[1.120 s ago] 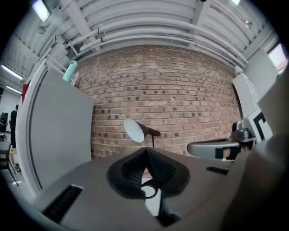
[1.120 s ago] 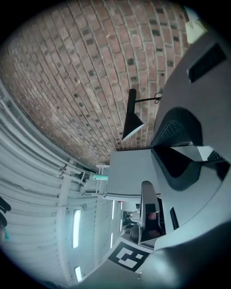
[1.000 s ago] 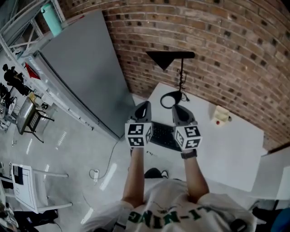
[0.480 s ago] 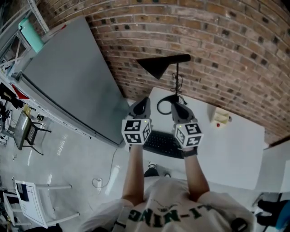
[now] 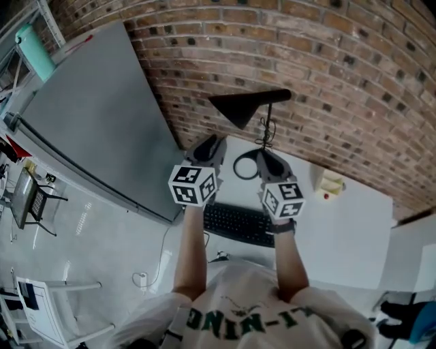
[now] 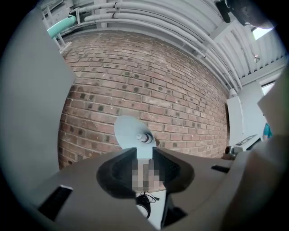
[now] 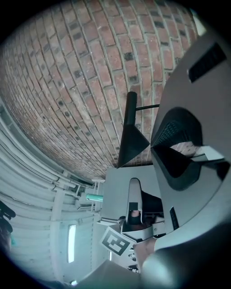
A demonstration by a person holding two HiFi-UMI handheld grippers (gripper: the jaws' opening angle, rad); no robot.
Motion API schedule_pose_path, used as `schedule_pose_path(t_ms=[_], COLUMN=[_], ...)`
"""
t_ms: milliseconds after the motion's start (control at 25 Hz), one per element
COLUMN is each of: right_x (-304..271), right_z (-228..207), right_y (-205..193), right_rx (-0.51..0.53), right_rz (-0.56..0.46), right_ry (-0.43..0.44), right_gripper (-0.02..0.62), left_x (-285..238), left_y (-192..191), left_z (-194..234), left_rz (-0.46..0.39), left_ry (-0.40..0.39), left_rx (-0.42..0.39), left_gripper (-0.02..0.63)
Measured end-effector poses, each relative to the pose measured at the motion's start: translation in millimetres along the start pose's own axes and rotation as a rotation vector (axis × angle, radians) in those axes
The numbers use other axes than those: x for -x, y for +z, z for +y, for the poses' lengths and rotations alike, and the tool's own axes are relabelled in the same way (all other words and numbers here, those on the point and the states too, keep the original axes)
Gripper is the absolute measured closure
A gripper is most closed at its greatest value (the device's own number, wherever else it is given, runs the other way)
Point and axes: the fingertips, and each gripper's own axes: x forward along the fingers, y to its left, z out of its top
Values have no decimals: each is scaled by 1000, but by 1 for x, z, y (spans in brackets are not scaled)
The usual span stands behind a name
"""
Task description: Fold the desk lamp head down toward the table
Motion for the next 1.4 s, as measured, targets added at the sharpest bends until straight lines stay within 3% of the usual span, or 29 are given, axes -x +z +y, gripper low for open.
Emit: schedule_pose_path(t_ms=[120,200,360,560,720,920,1120,1400], right_x=[-6,-10,-15,-18,-21,-23,-25,-24], right_z=[-6,-8,-11,-21,-26,-27,-30,-35], right_y=[-2,-2,1,-1,-2,2,2,-3], right_rx=[-10,-15,-19,-32,-39,-44,-39,-51], right_rz=[4,0,-3,4,3,-8,-5,14], right_ry=[-16,-24,-35,-61,-69,-76,-78,-90], right_gripper=[591,592,592,592,592,592,592,592], left_x=[-7,-11,-21,-39,-52,-62,-69,-73], left_y=[5,10,22,33,36,47,48,45], left_z=[0,-2,-7,-9,-5,-7,-7,-3], left_rz=[17,31,47,49,57,-6,26,92], left_ry=[-59,-99,-161,-215,-224,-262,-262,-237], left_rx=[-18,-45,-89,-18,8,17,58,122], left_gripper=[469,397,333,284,282,284,290,399])
